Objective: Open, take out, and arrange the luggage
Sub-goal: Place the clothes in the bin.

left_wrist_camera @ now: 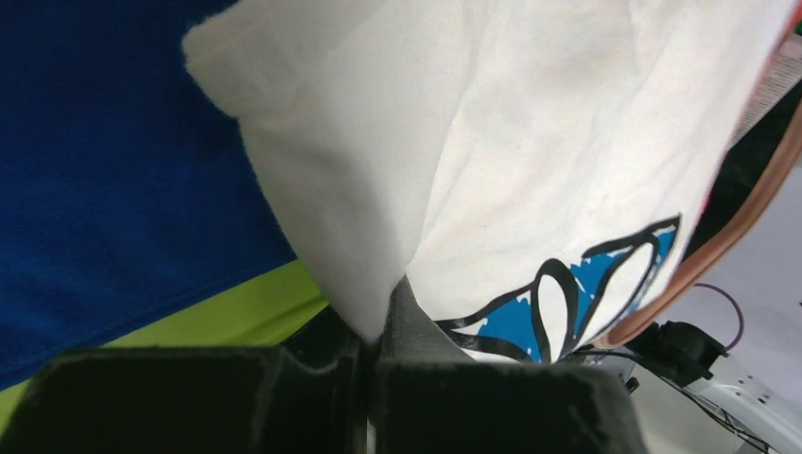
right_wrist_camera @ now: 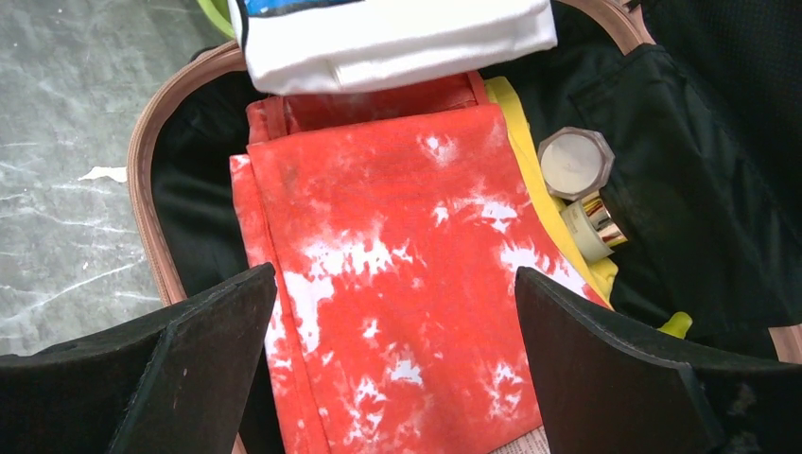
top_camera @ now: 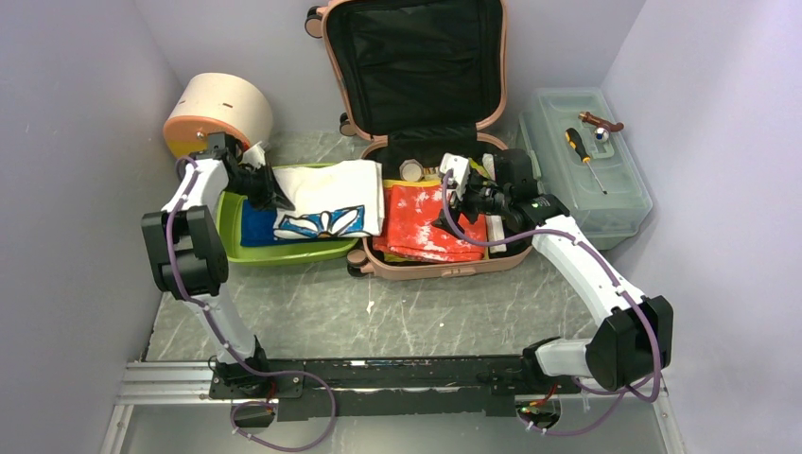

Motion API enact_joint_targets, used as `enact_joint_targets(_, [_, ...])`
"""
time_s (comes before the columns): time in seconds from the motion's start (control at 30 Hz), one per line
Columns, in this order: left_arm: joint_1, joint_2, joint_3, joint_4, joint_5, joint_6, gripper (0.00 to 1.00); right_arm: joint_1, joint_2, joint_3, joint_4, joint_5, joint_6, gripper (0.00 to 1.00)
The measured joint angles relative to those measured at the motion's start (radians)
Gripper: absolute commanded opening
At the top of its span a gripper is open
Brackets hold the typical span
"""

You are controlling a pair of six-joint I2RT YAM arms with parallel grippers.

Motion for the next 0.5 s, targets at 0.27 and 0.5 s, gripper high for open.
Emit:
enact_joint_targets(0.27, [0.076, 0.056, 0.003, -0.012, -0.066, 0.066, 0.00, 0.000, 0.000, -0.003, 0.000, 0.000, -0.006, 1.00])
enact_joint_targets(0.5, [0.103, 0.056, 0.000, 0.010, -0.135, 0.096, 0.00, 0.000, 0.000, -0.003, 0.000, -0.002, -0.010, 1.00])
